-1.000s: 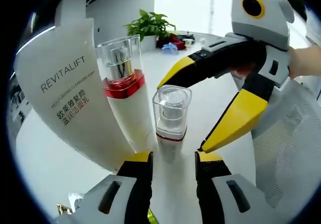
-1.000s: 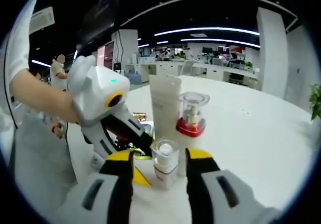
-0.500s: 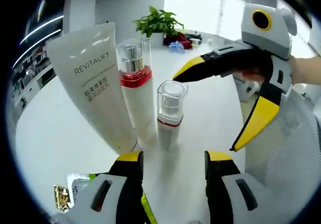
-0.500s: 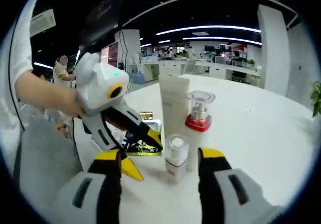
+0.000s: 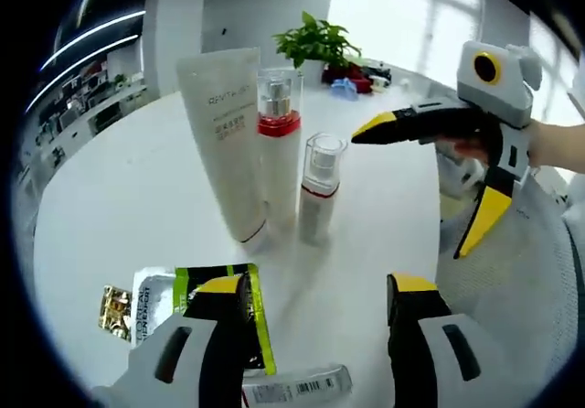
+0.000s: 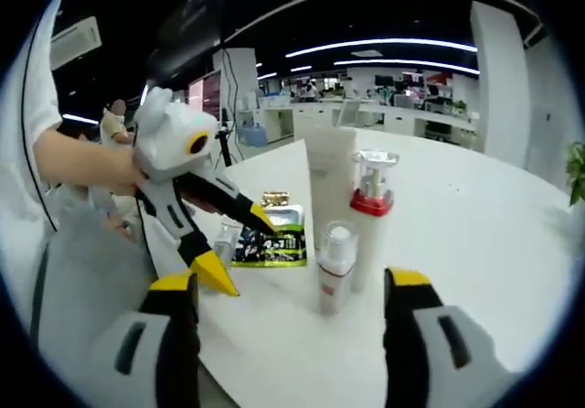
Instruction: Arrange the skincare products in the storage area until every visible bottle or jar stands upright without overlapping.
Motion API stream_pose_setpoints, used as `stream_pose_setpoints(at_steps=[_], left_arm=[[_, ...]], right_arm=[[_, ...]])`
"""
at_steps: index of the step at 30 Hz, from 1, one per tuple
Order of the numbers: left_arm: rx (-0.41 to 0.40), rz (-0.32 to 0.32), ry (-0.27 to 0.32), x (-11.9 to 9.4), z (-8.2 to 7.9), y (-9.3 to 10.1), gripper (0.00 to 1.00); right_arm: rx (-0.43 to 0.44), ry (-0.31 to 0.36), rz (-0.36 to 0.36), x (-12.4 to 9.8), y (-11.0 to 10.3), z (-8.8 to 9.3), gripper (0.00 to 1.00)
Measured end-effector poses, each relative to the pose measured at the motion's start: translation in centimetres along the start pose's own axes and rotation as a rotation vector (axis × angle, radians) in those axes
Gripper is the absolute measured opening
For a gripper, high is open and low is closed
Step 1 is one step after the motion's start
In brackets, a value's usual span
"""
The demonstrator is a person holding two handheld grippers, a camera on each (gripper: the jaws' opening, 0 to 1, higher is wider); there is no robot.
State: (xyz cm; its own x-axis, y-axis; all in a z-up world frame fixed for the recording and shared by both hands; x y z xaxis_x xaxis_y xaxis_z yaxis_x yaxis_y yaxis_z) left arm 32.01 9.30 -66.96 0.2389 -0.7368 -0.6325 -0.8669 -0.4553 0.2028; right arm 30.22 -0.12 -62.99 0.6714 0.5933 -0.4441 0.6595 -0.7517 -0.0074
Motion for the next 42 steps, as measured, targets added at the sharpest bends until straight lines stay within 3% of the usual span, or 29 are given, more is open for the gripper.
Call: stream_pose_setpoints(at_steps=[18,32,42], left_arm=[[-0.094,-0.132,0.032,-5.4,3.0,0.7,0.86],[-0.151,-0.219,0.033,-8.5,5.3,1.1,0.96],[-0.174,-0.241,0.032,-9.6,6.2,1.5,0.97]], right_arm=[[0.001,-0.047,0.003,-2.2,-0.6,0.9,0.99],[0.008,-0.07,0.003,-3.6,-1.1,1.9,0.99],[0.008,-0.079,0.016,-4.3,-1.0,2.3,0.99]])
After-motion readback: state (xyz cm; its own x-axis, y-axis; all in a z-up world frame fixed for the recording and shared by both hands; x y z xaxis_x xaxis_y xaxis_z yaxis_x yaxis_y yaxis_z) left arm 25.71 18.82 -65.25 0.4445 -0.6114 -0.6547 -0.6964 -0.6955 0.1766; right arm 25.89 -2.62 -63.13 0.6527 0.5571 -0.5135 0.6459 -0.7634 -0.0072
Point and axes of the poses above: the point that each gripper's makers call its tool centre point, and the gripper's own axes: x roughly forward along the fingers, y roughly to its right, z roughly out of its underside, the point moved 2 cm from there along -x, roughly backward along the fingers, and after that the axes turned 6 degrees about z, right-handed, at the moved point
